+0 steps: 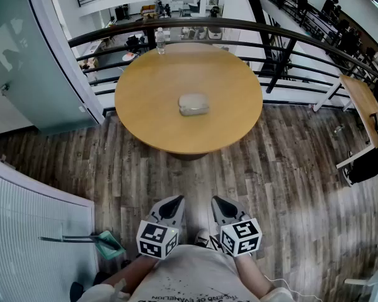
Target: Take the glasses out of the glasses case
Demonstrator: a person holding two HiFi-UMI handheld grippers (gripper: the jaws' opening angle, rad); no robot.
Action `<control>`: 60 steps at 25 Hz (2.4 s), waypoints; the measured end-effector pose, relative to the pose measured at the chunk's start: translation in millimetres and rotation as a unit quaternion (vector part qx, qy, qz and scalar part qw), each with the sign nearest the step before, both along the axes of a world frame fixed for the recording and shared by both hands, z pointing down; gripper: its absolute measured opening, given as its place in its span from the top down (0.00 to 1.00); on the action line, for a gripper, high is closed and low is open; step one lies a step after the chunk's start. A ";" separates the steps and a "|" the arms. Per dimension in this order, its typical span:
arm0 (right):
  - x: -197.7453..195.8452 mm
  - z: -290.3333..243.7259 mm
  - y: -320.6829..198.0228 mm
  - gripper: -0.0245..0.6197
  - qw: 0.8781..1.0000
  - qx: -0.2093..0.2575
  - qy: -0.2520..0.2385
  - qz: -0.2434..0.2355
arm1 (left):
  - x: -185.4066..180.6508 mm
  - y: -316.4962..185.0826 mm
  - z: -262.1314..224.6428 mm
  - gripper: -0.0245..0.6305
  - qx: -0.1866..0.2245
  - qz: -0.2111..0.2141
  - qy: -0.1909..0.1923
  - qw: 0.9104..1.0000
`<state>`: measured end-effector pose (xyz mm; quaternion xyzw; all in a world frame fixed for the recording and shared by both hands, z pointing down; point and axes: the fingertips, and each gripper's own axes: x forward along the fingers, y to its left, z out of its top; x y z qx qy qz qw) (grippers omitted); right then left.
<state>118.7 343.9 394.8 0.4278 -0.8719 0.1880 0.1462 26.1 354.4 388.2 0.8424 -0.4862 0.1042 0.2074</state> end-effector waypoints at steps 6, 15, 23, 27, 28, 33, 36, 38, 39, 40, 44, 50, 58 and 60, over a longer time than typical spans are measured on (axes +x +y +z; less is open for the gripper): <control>-5.4 4.1 2.2 0.92 1.000 -0.003 0.001 -0.002 | -3.9 2.4 3.1 0.93 -0.002 0.003 -0.001 1.000; -3.4 9.0 5.5 0.92 1.000 -0.008 -0.007 0.011 | -4.3 9.0 4.7 0.93 -0.004 0.008 -0.003 1.000; -5.2 4.3 5.9 0.92 1.000 -0.001 -0.011 0.013 | -3.8 12.2 4.1 0.93 -0.004 0.017 -0.002 1.000; -6.2 3.6 5.0 0.92 1.000 0.006 -0.009 0.022 | -8.8 11.7 4.8 0.93 -0.002 0.024 0.000 1.000; -6.7 3.3 4.7 0.92 1.000 0.009 -0.007 0.024 | -11.7 11.7 4.7 0.93 0.000 0.025 0.000 1.000; -12.3 -0.5 -0.5 0.92 0.999 0.019 -0.002 0.038 | -29.2 12.5 5.9 0.93 0.004 0.032 0.000 0.999; -14.9 -5.9 -7.4 0.92 0.998 0.027 -0.002 0.057 | -44.1 12.7 6.5 0.93 0.004 0.042 0.003 0.999; -15.6 -11.5 -10.2 0.92 0.997 0.031 -0.002 0.070 | -56.2 13.0 7.3 0.93 0.003 0.046 0.000 0.999; -16.0 -13.7 -10.6 0.92 0.997 0.034 0.000 0.075 | -61.1 13.1 7.2 0.93 0.007 0.048 -0.006 0.999; -16.5 -15.1 -10.6 0.92 0.996 0.036 0.002 0.078 | -64.5 12.9 6.7 0.93 0.014 0.052 -0.014 0.998; -22.9 -14.7 -10.4 0.92 0.995 0.039 0.000 0.087 | -68.3 8.9 5.0 0.93 0.033 0.070 -0.027 0.997; -36.2 -11.3 -25.3 0.92 0.996 0.041 -0.005 0.079 | -70.9 -7.3 5.3 0.93 0.034 0.079 -0.023 0.996; -46.1 -2.7 -79.3 0.92 0.997 0.050 -0.022 0.063 | -84.4 -42.8 11.4 0.93 0.041 0.054 -0.034 0.997; -51.0 -5.1 -94.3 0.92 0.997 0.061 -0.016 0.049 | -85.7 -57.6 12.1 0.93 0.046 0.050 -0.040 0.997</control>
